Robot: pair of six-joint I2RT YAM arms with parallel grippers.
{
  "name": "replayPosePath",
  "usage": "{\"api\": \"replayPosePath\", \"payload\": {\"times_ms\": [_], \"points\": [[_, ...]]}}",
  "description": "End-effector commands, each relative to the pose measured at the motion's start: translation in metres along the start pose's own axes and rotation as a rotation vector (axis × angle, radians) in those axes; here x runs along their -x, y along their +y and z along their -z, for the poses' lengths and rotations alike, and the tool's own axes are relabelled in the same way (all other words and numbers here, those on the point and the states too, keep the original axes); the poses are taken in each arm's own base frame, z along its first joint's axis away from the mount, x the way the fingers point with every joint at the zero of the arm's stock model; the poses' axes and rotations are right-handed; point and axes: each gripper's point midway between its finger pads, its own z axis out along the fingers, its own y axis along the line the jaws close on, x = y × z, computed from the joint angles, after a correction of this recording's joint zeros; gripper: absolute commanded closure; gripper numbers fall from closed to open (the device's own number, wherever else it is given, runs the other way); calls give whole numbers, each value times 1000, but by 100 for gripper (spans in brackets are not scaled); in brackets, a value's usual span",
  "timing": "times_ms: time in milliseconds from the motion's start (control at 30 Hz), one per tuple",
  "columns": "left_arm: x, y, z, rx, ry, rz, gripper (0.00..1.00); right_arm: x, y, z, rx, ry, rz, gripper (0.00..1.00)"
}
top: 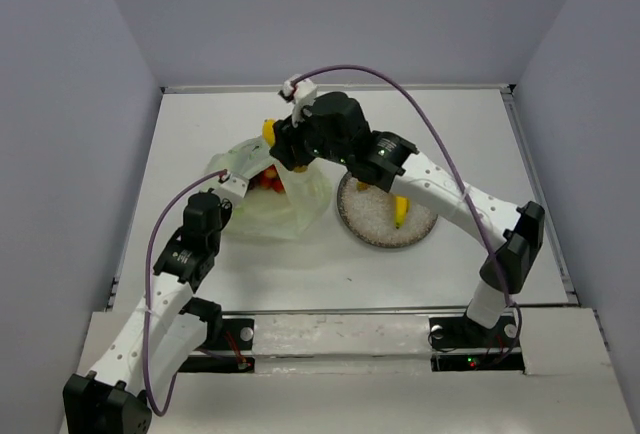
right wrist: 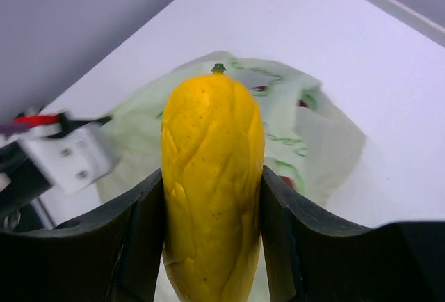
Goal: Take the fake fruits out of the plastic bag
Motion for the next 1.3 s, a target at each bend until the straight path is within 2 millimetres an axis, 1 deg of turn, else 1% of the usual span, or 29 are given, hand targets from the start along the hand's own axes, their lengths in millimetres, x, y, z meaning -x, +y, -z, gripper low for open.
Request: {"api": "replayPosePath", "payload": {"times_ms": [0,33,67,100,167,200,233,300,333,400,500,567,633,733,767,800,867,900,933,967,1000,1033,1067,1100,1133,1167,1200,1233,1267], "points": [[33,21,9,56,-108,72,99,8,-162,54,-524,-147,-310,82],[34,21,9,56,-113,73,99,-2,-185,78,-588,-153,-362,86],[35,22,9,58,-117,77,99,-57,-208,84,-660,-63,-422,89],[35,22,10,58,-120,79,99,-82,-244,106,-755,-37,-463,90],[36,21,9,57,-121,79,99,-127,-264,126,-823,35,-501,92],[35,21,9,56,-120,77,99,-164,-268,134,-858,109,-512,92],[36,22,9,55,-125,77,99,-181,-273,141,-882,144,-517,93],[36,21,9,55,-121,75,99,-211,-286,152,-937,200,-536,94],[36,22,9,58,-123,75,99,-229,-286,154,-939,239,-550,95],[37,22,9,55,-123,74,99,-246,-291,156,-952,272,-561,95],[39,23,9,56,-129,76,99,-272,-289,146,-928,342,-563,94],[38,23,10,56,-127,77,99,-279,-289,145,-931,360,-566,76],[38,23,11,56,-126,76,99,-277,-291,150,-952,368,-557,44],[36,22,11,53,-126,75,99,-244,-293,152,-922,325,-502,27],[36,21,11,49,-125,69,99,-233,-293,151,-903,314,-484,24],[34,20,10,48,-124,69,99,-210,-295,150,-874,283,-446,21],[34,19,10,47,-124,67,99,-189,-286,147,-797,285,-426,6],[35,19,10,46,-128,68,99,-160,-285,146,-761,244,-398,4],[35,19,10,45,-128,71,99,-148,-279,142,-735,241,-373,4],[36,19,10,47,-131,72,99,-141,-263,137,-701,268,-341,4],[37,20,10,49,-135,76,99,-131,-255,129,-680,273,-312,6],[36,20,10,48,-134,78,99,-99,-243,126,-659,235,-260,11],[36,19,9,46,-133,80,99,-82,-228,117,-633,211,-218,14],[36,19,9,45,-133,82,99,-70,-184,90,-538,209,-141,15],[35,18,9,44,-131,81,99,-34,-156,78,-454,130,-116,16],[35,18,9,43,-129,82,99,-23,-129,63,-368,105,-103,17],[35,18,8,45,-129,82,99,-16,-84,46,-244,88,-95,19],[35,18,8,46,-128,85,99,-9,-54,23,-120,63,-101,27],[34,18,8,50,-126,88,99,-9,-34,11,-58,61,-106,30]]}}
